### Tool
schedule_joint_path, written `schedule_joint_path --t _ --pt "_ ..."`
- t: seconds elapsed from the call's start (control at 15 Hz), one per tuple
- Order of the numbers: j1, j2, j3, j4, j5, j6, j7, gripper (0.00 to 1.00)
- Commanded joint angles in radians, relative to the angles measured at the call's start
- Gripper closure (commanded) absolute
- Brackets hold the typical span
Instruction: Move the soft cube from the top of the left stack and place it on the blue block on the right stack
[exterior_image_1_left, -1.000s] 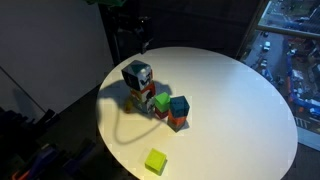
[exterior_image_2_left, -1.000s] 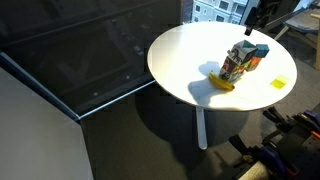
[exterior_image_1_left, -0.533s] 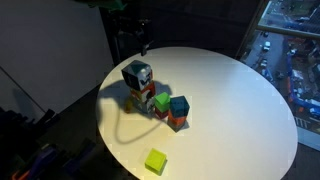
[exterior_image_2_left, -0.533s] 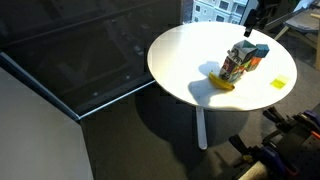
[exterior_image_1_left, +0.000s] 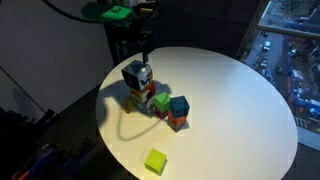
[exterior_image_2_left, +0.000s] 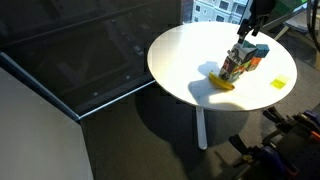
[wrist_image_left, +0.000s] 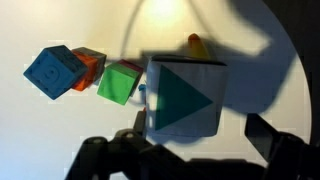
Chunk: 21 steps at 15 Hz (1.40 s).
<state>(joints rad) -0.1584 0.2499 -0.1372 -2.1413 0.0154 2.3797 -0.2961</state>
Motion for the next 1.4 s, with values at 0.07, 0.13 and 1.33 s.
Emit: schedule_joint_path --t 0.07,0.13,1.33 --pt "-0.016 0.052 0.017 0.027 0.009 0.03 0.007 0.0" --pt "-0.018 0.06 0.016 0.03 0.007 0.035 0.008 0.0" --pt "-0.049 0.163 0.013 0.065 -0.015 0.026 0.011 0.52"
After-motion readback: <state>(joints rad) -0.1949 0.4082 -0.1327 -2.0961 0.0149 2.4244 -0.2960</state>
